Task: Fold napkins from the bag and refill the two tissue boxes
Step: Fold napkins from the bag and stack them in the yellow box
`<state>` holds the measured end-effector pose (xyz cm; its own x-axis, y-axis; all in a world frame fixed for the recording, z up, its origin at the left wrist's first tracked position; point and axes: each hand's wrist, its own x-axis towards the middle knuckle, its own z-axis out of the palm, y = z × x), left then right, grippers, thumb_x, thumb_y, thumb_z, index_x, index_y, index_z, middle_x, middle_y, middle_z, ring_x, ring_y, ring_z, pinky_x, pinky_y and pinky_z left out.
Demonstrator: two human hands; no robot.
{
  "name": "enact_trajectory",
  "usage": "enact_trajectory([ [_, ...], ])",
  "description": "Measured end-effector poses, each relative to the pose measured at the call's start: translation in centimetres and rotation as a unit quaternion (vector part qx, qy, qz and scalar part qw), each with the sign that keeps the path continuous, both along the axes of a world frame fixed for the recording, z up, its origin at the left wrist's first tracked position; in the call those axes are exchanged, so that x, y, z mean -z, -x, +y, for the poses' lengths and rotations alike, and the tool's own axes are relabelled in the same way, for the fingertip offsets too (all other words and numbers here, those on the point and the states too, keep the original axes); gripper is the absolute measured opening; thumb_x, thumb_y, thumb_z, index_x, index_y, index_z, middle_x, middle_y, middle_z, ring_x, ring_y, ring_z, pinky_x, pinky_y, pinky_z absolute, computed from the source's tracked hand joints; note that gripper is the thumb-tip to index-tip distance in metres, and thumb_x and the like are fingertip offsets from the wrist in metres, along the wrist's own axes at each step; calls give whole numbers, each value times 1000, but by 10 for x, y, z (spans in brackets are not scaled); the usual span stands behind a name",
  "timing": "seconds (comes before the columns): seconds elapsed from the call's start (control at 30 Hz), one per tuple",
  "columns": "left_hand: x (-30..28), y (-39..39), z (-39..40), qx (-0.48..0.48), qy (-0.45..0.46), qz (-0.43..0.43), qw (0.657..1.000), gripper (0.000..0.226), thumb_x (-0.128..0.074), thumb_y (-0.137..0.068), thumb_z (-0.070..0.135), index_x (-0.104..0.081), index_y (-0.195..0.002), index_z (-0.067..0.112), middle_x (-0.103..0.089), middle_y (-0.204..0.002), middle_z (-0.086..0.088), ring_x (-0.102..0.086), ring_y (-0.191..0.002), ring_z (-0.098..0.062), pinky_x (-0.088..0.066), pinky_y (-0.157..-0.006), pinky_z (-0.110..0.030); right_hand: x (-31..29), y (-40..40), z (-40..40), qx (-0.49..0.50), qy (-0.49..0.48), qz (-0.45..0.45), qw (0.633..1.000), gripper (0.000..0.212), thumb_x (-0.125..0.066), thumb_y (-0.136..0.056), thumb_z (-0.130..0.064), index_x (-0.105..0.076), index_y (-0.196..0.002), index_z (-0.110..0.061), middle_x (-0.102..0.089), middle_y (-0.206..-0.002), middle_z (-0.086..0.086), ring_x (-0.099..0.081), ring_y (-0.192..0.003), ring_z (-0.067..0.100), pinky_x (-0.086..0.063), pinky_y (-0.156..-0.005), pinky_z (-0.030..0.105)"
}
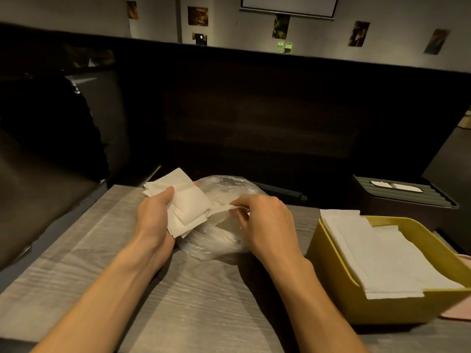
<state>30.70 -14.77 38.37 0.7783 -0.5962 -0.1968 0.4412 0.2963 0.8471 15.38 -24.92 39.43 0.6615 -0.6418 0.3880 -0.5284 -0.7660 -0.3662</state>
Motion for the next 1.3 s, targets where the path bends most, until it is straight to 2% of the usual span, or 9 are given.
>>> enact_trajectory([
  [0.13,-2,-2,1,-23,25,3,999,33,-41,-109,17,-60,-133,4,-77,-114,-11,-74,-107,-27,-55,-99,-49,2,-4,-3,-18,-8,-113,993,16,-60,-102,-41,-73,-110,-36,-66,-104,-20,-59,-99,0,-51,-94,33],
  [0.4,-4,-4,2,-29,46,-4,999,35,-41,-109,18,-56,-138,6,-77,-116,-10,-74,-107,-25,-58,-91,-45,-2,-9,-8,-16,-102,-286,953,14,-67,-99,-41,-74,-104,-30,-68,-98,-22,-60,-100,-11,-45,-80,4],
  [0.67,-10,0,6,6,67,-7,998,35,-41,-109,21,-65,-128,4,-76,-119,-14,-73,-110,-28,-55,-95,-46,-16,-9,-6,-96,-191,-436,874,24,-55,-107,-31,-68,-95,-15,-67,-82,-6,-66,-77,9,-51,-61,20],
  [0.77,-17,12,12,118,21,-18,993,32,-50,-100,20,-70,-120,5,-77,-110,-16,-75,-101,-32,-58,-92,-46,-23,-3,-6,-182,-287,-410,846,30,-50,-108,-32,-68,-97,-10,-68,-86,6,-66,-78,19,-54,-64,23],
  [0.87,-22,21,14,235,-6,-44,971,28,-59,-84,22,-81,-95,10,-76,-88,-11,-73,-73,-21,-61,-65,-30,-21,-2,-6,-196,-331,-297,874,36,-50,-104,-43,-70,-96,-14,-68,-88,11,-65,-78,24,-53,-66,26],
  [0.97,-20,16,13,259,-5,-39,965,39,-54,-96,35,-74,-122,14,-76,-113,-13,-76,-94,-26,-60,-78,-38,-14,-5,-5,-125,-295,-227,920,41,-48,-103,-51,-70,-91,-18,-69,-83,7,-67,-78,24,-53,-68,38],
  [1.07,-21,17,15,284,4,-44,958,45,-54,-97,48,-72,-127,19,-74,-122,-13,-73,-108,-31,-62,-84,-45,-8,-6,-8,-47,-228,-231,945,36,-48,-104,-51,-69,-87,-27,-68,-79,-4,-65,-76,9,-51,-67,33],
  [1.2,-16,25,11,269,-6,-105,958,41,-69,-88,19,-65,-129,18,-76,-117,-13,-74,-107,-31,-63,-86,-44,-9,-7,-8,-47,-262,-287,920,51,-37,-103,-61,-66,-88,-22,-67,-79,-5,-63,-71,4,-49,-66,25],
  [1.3,-16,25,9,230,0,-121,966,48,-71,-81,12,-66,-129,16,-76,-117,-14,-73,-108,-33,-60,-92,-48,-9,-8,-11,-57,-360,-305,880,54,-41,-95,-70,-72,-105,-27,-74,-99,-9,-70,-96,7,-58,-83,30],
])
